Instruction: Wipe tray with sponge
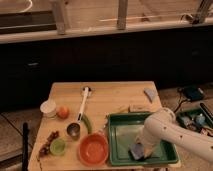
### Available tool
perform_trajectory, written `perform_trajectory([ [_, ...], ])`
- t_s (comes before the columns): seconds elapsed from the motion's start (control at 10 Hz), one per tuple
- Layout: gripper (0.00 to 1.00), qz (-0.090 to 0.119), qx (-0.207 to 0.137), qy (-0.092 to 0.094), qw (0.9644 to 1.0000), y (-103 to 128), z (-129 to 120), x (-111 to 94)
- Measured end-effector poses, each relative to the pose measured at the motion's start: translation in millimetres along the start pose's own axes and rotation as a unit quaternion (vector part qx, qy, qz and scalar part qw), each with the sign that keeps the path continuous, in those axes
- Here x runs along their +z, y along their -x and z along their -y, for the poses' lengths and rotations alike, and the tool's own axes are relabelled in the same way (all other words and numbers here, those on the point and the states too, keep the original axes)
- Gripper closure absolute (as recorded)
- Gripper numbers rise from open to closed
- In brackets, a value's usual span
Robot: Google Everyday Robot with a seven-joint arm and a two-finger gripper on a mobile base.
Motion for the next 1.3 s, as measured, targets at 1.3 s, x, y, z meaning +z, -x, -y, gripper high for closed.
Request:
perform_trajectory([
  [1.3,1.00,0.007,-0.018,-0.010,0.9998,0.7,-2.7,2.4],
])
